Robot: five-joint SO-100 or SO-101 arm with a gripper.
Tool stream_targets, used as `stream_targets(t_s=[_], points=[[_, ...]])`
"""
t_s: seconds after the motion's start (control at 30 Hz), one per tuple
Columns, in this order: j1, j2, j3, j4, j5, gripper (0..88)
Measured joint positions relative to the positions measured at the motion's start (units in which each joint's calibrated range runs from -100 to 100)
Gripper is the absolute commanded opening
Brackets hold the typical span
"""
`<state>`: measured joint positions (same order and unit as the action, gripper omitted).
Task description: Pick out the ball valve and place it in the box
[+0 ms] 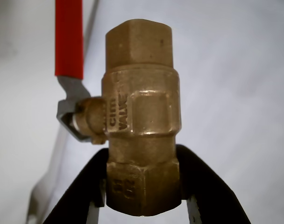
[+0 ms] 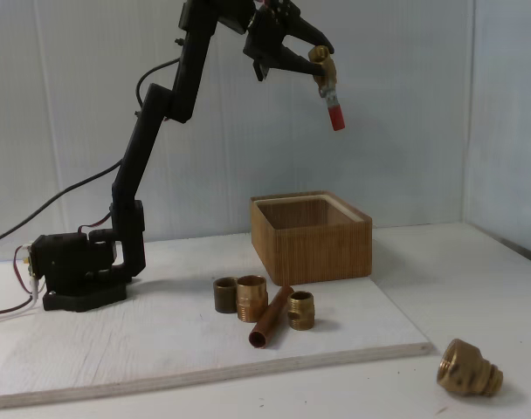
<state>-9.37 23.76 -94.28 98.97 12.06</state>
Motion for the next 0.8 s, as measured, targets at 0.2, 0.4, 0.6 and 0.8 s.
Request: stream_targets(t_s=[0.2,0.4,0.6,0.8], points=[[1.11,-3.30,0.00,0.00,-3.56,3.3],[4.22,-9.74,3.18,0.00,-8.83,3.4],[3.48,-16.94,21.43,0.00,-9.51,3.4],[2.52,-27.11,40.85,0.00,-9.56,3.4]])
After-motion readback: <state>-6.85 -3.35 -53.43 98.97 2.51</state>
